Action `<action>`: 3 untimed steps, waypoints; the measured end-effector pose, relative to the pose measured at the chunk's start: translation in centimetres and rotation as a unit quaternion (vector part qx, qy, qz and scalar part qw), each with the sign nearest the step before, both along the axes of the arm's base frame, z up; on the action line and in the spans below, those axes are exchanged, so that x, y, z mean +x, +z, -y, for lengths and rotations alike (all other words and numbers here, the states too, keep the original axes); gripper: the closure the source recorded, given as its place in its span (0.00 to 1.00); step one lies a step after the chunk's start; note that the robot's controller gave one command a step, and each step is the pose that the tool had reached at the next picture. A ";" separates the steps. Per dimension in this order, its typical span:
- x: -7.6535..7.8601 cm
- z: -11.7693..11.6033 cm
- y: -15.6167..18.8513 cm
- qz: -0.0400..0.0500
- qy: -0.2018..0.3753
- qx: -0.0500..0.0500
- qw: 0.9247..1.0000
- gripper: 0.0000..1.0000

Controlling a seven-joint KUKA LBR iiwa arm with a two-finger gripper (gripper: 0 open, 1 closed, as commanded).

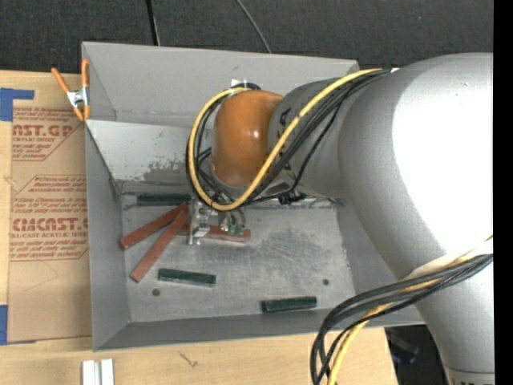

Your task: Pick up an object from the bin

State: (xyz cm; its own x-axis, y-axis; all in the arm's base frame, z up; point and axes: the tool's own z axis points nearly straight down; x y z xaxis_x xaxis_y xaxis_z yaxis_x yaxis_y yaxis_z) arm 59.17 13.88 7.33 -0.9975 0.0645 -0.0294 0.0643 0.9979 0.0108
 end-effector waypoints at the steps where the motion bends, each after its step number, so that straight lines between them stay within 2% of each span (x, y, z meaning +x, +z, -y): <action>1: 0.0 0.0 0.0 0.000 -0.002 0.000 1.000 1.00; 2: -0.1 0.0 0.3 -0.002 -0.002 0.000 1.000 1.00; 3: -0.4 0.1 1.0 -0.009 -0.002 -0.002 1.000 1.00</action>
Offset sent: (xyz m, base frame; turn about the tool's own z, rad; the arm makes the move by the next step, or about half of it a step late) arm 0.0001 -0.0001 0.0438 -0.0002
